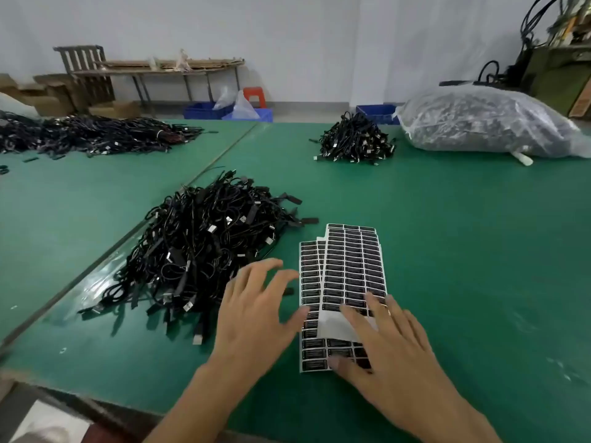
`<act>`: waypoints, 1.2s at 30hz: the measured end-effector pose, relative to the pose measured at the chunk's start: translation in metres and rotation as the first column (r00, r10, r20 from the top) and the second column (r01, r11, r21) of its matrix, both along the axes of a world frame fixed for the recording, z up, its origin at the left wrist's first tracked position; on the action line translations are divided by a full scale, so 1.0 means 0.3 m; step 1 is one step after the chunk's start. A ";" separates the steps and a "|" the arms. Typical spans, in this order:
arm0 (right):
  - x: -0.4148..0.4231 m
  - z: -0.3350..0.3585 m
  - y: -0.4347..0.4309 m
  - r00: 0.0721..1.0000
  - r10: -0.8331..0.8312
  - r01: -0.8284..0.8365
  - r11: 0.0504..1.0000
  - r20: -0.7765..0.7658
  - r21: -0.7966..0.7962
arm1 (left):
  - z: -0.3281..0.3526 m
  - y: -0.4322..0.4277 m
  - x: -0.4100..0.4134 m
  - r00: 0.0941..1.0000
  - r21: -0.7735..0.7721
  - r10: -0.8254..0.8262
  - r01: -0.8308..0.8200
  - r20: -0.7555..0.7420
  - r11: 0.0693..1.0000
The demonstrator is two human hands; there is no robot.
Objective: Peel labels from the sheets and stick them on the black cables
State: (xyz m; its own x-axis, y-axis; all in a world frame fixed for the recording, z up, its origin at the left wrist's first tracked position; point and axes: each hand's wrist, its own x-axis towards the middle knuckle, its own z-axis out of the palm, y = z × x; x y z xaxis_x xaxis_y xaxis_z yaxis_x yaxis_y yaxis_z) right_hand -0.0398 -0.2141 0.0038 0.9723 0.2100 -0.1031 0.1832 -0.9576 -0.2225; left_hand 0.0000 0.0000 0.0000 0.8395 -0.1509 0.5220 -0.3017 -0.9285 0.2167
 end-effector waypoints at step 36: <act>0.041 -0.046 -0.005 0.949 -0.037 -0.007 0.990 0.314 0.139 | 0.316 -0.177 0.409 0.772 -0.484 -0.039 0.435 0.634 0.759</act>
